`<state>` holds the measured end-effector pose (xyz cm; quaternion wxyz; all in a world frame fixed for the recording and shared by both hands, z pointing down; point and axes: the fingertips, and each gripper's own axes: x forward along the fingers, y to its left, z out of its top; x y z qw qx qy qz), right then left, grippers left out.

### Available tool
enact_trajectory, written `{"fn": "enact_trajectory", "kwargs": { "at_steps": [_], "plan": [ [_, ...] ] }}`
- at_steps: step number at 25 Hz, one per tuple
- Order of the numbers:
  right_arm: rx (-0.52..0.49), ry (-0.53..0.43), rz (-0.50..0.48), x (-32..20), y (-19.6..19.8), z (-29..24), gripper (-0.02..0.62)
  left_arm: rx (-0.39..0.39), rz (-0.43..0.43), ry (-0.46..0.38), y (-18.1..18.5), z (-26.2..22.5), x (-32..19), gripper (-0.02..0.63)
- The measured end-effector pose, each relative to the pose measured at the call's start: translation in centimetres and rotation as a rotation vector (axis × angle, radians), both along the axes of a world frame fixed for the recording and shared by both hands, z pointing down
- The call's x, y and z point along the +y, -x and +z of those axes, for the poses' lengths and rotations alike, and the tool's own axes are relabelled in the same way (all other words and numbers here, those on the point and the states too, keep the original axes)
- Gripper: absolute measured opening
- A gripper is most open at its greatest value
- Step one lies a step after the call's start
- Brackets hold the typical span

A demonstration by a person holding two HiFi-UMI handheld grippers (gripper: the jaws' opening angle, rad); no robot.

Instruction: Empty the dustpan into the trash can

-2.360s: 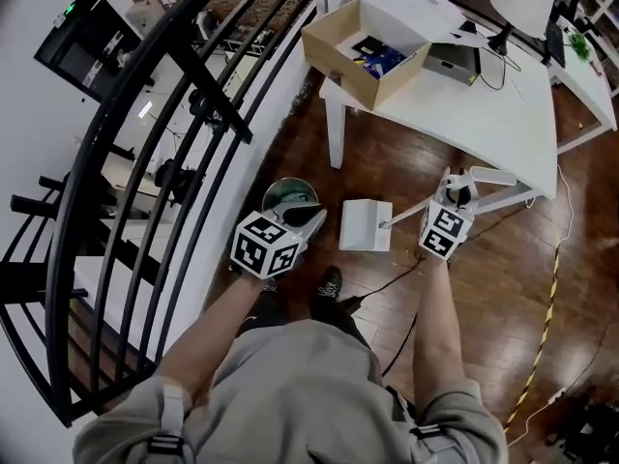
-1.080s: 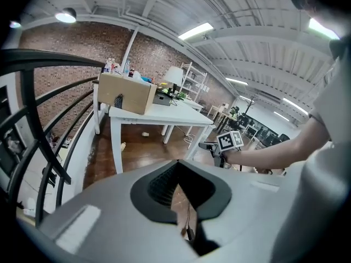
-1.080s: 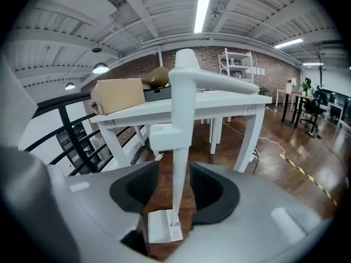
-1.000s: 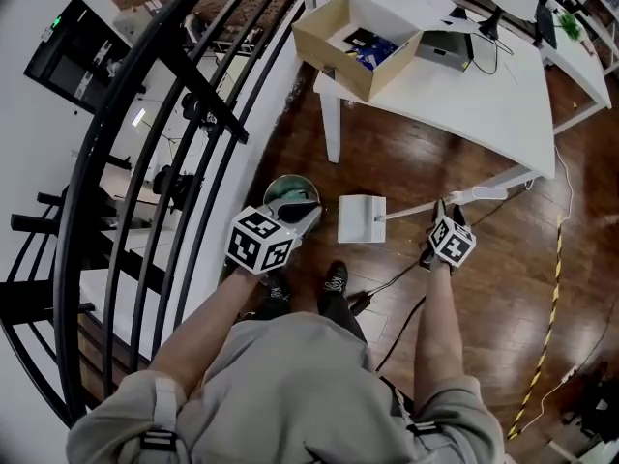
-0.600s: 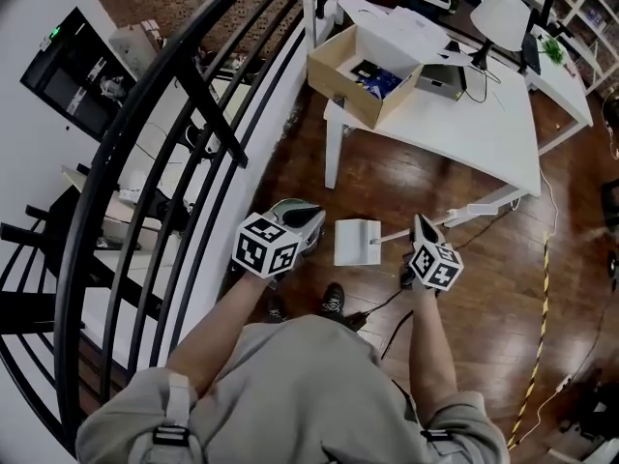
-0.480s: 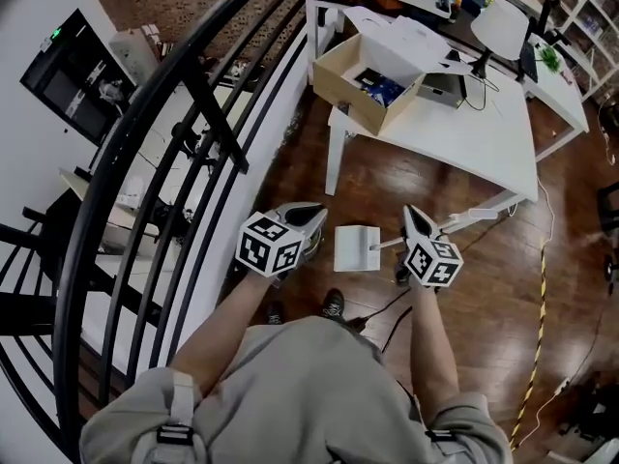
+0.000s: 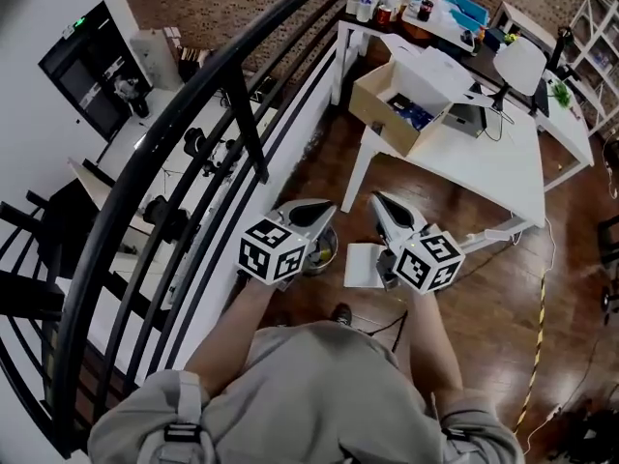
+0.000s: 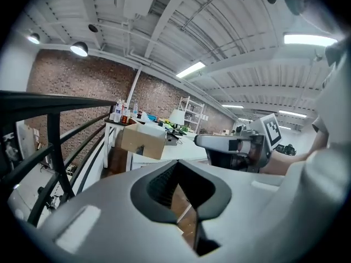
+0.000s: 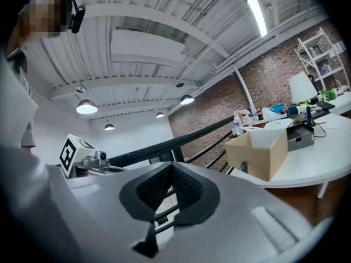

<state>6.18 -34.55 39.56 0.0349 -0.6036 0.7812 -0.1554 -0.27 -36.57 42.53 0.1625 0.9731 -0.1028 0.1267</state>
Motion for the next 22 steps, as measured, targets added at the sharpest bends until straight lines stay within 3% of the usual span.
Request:
{"fn": "enact_trajectory", "kwargs": {
  "at_steps": [11, 22],
  "plan": [
    [0.047, -0.009, -0.063, -2.2, 3.2, -2.0, 0.0, 0.055, -0.048, -0.016, 2.4, -1.7, -2.4, 0.003],
    [0.031, -0.027, -0.052, -2.6, 3.2, -3.0, 0.0, 0.074, -0.04, -0.022, 2.6, -2.3, -2.7, 0.003]
  ]
}}
